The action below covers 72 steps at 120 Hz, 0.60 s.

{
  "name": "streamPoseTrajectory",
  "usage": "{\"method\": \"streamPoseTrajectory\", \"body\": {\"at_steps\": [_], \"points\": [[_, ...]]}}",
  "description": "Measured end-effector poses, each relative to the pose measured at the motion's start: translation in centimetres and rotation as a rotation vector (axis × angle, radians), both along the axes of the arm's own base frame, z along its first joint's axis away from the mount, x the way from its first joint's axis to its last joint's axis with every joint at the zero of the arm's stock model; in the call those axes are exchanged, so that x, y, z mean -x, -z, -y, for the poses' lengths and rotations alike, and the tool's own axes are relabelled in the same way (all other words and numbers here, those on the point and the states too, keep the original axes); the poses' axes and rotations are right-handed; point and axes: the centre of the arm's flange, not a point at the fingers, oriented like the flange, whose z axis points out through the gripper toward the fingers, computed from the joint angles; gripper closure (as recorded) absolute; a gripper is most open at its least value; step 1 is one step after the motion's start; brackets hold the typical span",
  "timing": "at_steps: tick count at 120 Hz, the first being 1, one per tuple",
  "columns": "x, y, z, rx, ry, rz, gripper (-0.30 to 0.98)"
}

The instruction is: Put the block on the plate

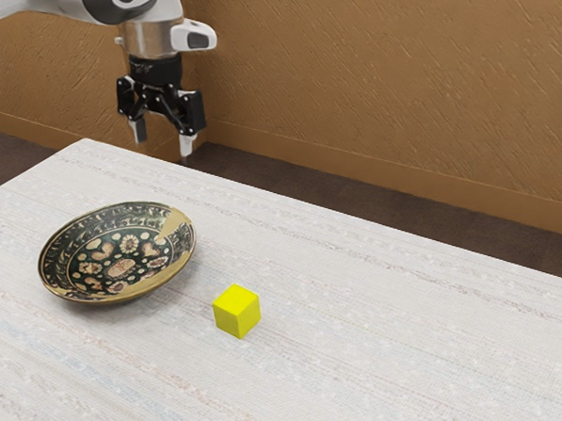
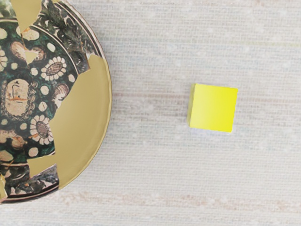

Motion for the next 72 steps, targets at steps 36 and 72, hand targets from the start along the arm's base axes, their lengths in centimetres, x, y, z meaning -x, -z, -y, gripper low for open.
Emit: {"method": "streamPoseTrajectory", "body": {"at_steps": [36, 72], "points": [[-2.3, 4.4, 1.3, 0.012, 0.023, 0.019, 0.00], [-4.2, 16.1, 2.6, 0.044, 0.051, -0.070, 0.00]]}}
